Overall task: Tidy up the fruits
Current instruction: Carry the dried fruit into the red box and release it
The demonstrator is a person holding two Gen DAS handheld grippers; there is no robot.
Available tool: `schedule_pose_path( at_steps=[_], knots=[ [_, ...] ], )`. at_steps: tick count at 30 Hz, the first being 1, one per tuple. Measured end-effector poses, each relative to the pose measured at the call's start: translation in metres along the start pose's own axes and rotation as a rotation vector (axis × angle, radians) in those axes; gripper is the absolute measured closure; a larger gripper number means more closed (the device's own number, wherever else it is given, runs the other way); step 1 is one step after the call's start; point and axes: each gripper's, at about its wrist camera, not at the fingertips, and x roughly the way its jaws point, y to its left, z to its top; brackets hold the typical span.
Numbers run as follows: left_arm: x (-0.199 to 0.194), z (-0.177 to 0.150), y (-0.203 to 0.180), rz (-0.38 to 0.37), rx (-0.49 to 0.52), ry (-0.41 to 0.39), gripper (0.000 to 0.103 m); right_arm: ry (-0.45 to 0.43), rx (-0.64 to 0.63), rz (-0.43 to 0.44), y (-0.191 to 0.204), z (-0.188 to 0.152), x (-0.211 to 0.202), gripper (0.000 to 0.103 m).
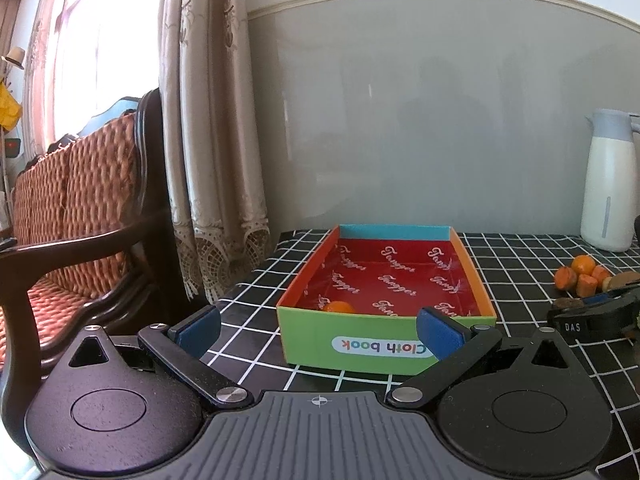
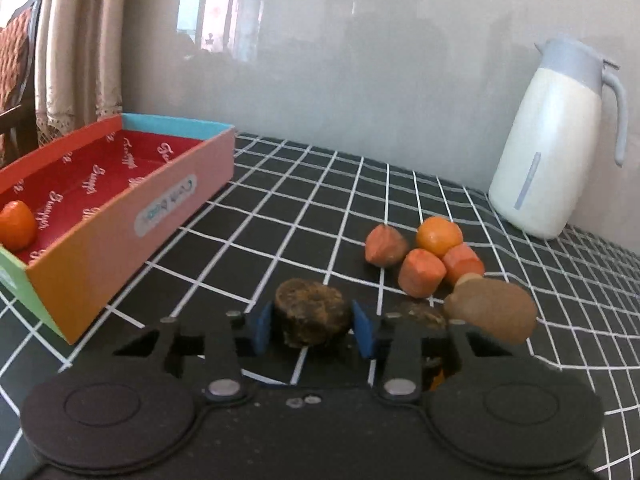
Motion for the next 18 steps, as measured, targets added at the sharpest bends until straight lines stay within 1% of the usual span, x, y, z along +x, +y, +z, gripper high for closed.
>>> schedule_pose_path(
  at_steps=[10,18],
  knots=[
    [0.002,-0.003,0.013,0.024,-0.019,0.015,0.0,-0.062,-0.038,0.038,0.019,0.001,-0.036,0.063],
    [0.006,-0.008,0.025,0.061,-0.02,0.029,0.0,-0.14,-0.046,0.102,0.041,0.011,-0.062,0.063]
  ],
)
